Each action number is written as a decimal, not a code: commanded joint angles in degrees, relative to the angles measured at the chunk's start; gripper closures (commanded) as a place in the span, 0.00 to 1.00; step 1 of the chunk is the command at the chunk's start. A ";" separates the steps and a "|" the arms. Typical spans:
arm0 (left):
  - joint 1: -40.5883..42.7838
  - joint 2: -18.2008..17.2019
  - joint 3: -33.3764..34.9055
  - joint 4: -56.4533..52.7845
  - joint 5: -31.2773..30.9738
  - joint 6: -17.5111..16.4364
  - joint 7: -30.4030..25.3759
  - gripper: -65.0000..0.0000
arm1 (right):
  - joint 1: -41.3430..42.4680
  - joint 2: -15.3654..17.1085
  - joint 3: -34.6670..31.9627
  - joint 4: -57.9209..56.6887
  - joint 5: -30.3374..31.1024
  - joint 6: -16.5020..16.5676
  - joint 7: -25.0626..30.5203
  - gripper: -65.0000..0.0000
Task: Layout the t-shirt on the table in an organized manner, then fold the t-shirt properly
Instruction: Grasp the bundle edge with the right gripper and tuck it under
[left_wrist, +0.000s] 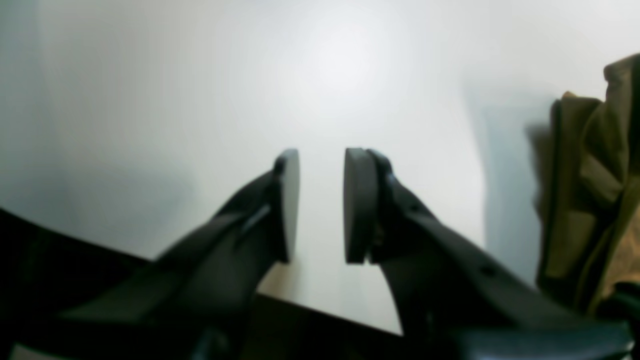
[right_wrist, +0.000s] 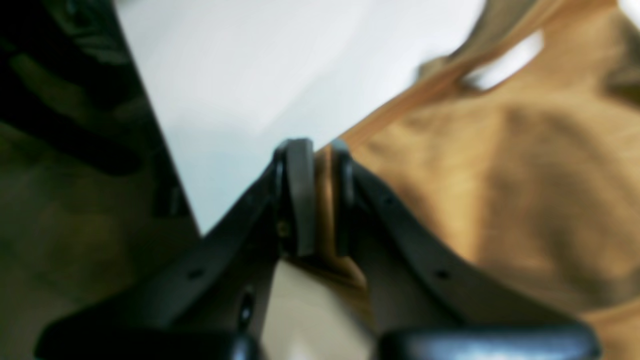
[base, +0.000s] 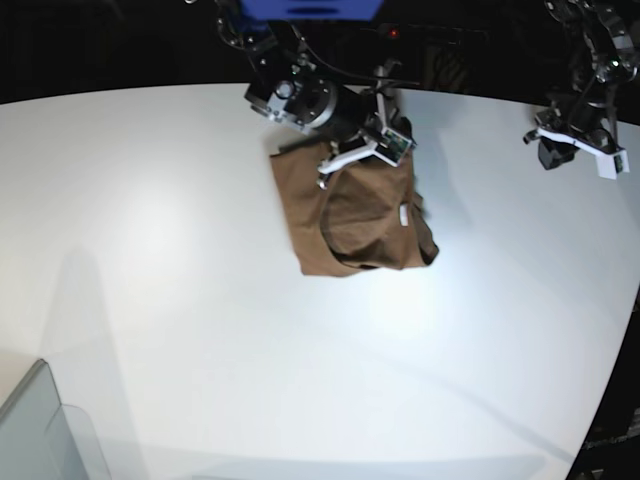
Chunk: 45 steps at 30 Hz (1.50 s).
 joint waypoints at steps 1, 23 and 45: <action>0.08 -0.81 -1.02 0.85 -0.51 -0.27 -1.20 0.77 | 0.58 -0.68 -0.30 2.90 0.94 0.16 2.05 0.93; 3.34 -0.28 -4.27 1.55 -0.59 -0.27 -1.20 0.77 | 20.27 -3.31 5.15 -15.82 1.12 0.07 2.14 0.93; 1.67 5.87 -2.86 2.87 -0.59 -0.27 -1.20 0.77 | 17.37 -3.31 -0.21 -8.70 1.12 -3.09 7.33 0.93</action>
